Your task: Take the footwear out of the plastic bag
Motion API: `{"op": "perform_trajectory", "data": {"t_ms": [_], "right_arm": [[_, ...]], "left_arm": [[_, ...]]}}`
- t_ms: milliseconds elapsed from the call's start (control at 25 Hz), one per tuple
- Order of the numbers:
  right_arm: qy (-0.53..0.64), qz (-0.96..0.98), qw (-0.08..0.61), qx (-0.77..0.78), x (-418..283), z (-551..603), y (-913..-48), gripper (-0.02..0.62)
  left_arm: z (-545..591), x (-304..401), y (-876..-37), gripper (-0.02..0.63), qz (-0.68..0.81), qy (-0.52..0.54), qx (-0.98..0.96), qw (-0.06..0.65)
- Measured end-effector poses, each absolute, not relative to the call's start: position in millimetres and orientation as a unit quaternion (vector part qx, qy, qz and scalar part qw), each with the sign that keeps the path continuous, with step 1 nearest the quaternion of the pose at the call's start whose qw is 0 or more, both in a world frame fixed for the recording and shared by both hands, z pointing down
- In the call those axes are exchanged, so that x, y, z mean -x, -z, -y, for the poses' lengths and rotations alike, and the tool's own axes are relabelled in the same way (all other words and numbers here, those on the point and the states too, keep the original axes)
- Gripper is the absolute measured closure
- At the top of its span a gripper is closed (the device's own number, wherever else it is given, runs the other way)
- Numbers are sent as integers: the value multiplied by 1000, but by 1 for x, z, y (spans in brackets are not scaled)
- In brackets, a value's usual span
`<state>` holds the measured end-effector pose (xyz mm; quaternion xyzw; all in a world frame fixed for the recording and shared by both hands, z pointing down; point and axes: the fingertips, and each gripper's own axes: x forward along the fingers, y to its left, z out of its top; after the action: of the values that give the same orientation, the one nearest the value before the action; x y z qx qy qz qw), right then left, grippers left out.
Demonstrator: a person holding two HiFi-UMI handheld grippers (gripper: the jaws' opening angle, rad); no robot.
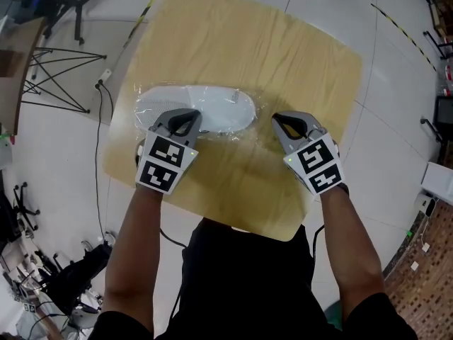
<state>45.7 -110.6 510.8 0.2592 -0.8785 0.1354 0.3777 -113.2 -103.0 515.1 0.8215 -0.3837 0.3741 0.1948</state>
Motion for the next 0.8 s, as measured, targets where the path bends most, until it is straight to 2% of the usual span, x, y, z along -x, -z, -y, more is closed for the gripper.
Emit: {"op": "perform_trajectory", "data": {"t_ms": [120, 240, 360, 560, 640, 800], "right_arm": [[-119, 879, 410, -213, -27, 75, -519, 526], [-102, 871, 445, -182, -21, 56, -534, 552], [-110, 869, 448, -177, -32, 45, -536, 592], [-135, 858, 459, -187, -66, 35, -533, 592], [-181, 866, 415, -214, -73, 45, -523, 592], [-383, 852, 222, -278, -68, 88, -503, 552]], "left_arm": [[101, 114, -516, 598, 385, -378, -821, 188], [102, 114, -517, 598, 385, -381, -819, 188], [102, 112, -518, 598, 385, -378, -819, 197], [97, 110, -511, 600, 384, -368, -824, 194], [94, 109, -502, 600, 382, -362, -831, 184], [92, 109, -485, 600, 382, -358, -837, 161]]}}
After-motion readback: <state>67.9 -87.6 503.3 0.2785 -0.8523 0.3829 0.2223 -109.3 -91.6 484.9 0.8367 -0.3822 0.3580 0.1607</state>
